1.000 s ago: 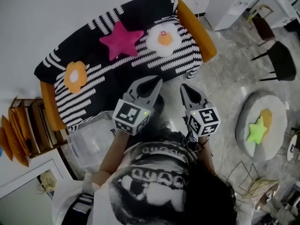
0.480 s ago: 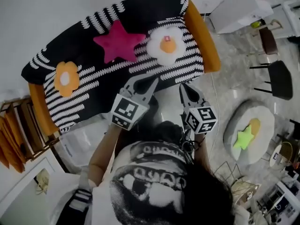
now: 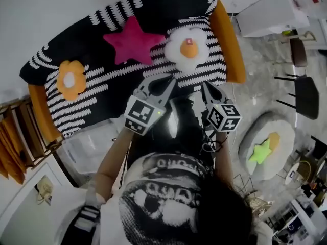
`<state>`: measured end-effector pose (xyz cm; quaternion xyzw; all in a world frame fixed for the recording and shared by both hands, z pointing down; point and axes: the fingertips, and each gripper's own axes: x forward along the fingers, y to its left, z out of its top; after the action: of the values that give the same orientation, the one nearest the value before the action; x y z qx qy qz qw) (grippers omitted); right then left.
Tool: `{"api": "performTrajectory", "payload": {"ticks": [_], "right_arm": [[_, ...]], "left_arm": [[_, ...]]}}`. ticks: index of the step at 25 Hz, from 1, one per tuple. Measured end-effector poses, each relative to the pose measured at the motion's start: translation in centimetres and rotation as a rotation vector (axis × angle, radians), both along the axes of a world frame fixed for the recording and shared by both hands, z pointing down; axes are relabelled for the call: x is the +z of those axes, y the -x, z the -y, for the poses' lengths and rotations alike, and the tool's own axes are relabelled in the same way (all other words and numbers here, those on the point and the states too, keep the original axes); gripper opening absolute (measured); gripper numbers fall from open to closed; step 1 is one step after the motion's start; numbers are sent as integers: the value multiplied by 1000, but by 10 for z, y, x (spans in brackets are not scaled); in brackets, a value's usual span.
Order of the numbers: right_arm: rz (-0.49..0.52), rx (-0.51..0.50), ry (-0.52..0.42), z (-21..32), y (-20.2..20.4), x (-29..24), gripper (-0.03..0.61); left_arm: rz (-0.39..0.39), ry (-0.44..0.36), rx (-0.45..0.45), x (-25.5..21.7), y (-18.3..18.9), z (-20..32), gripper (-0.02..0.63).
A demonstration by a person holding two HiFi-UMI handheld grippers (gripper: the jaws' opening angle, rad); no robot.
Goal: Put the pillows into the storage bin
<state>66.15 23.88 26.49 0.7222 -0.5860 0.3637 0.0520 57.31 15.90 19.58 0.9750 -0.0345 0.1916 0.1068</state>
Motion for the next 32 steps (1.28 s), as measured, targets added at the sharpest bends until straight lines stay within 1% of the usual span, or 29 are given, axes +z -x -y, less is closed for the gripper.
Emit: {"api": "performTrajectory", "payload": {"ticks": [4, 8, 13, 17, 18, 21, 24, 28, 32], "right_arm": [[42, -19, 37, 15, -21, 28, 2], [68, -57, 90, 33, -48, 61, 3], [89, -123, 157, 53, -99, 105, 3], [156, -142, 206, 70, -138, 157, 6], [180, -142, 219, 74, -147, 174, 22], [228, -152, 273, 84, -175, 227, 37], [243, -202, 341, 91, -197, 280, 71], [221, -261, 416, 104, -223, 343, 111], [187, -282, 489, 117, -240, 392, 201]], "left_arm": [[-6, -13, -33, 3, -10, 12, 12], [2, -25, -103, 10, -21, 30, 12], [34, -29, -203, 24, -48, 51, 12], [52, -12, -259, 45, -74, 62, 12], [51, -6, -267, 52, -83, 64, 12], [49, 1, -281, 73, -114, 69, 12], [63, 16, -296, 99, -143, 72, 12], [95, 33, -303, 140, -172, 78, 12], [138, 44, -313, 176, -184, 86, 12]]}}
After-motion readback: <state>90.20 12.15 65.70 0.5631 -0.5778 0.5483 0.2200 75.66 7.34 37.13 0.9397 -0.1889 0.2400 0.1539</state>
